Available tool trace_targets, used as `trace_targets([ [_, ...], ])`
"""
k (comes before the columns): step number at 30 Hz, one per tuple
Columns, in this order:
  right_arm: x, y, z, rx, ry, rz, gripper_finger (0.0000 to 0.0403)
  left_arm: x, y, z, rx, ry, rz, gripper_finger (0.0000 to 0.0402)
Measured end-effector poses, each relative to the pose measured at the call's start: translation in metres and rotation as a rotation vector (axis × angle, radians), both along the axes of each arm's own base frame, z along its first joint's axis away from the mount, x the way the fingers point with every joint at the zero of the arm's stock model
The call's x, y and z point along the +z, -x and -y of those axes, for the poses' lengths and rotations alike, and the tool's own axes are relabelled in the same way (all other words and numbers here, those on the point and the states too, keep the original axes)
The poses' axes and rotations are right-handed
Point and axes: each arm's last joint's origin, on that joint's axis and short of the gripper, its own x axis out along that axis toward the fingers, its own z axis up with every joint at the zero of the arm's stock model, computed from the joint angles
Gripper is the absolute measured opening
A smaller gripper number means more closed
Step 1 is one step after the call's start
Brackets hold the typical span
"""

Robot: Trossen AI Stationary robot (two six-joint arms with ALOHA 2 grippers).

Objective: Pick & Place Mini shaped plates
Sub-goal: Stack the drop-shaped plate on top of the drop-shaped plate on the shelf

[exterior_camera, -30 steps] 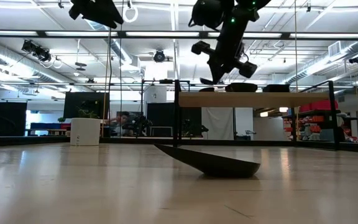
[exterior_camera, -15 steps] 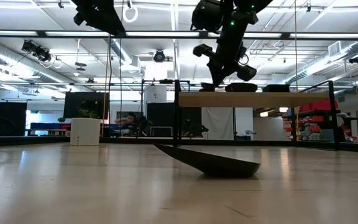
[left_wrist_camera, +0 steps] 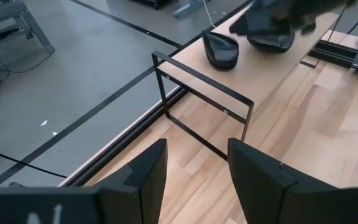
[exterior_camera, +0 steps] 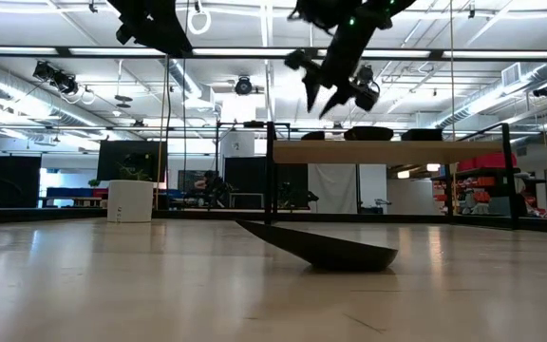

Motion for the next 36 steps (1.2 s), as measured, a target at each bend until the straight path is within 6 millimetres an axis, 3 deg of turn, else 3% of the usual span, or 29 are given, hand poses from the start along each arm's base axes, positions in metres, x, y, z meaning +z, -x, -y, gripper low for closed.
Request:
trace_targets([
  [6, 0.024, 0.008, -0.002, 0.252, 0.048, -0.079, 0.0111, 0.000, 0.000, 0.000, 0.000, 0.000, 0.000, 0.0174],
  [14, 0.026, 0.007, -0.005, 0.451, 0.003, -0.102, 0.0049, 0.001, 0.000, 0.000, 0.000, -0.001, 0.007, 0.0174],
  [18, 0.019, 0.006, -0.001, 0.451, -0.011, -0.138, 0.0006, 0.001, -0.001, 0.000, -0.012, 0.005, 0.019, 0.0174],
  [25, 0.001, 0.017, 0.015, 0.390, -0.113, -0.255, 0.0003, 0.001, -0.002, 0.001, -0.029, 0.019, 0.024, 0.0174],
  [36, -0.001, 0.020, 0.030, 0.375, -0.091, -0.295, 0.0008, 0.001, -0.002, 0.001, -0.028, 0.025, 0.029, 0.0174],
])
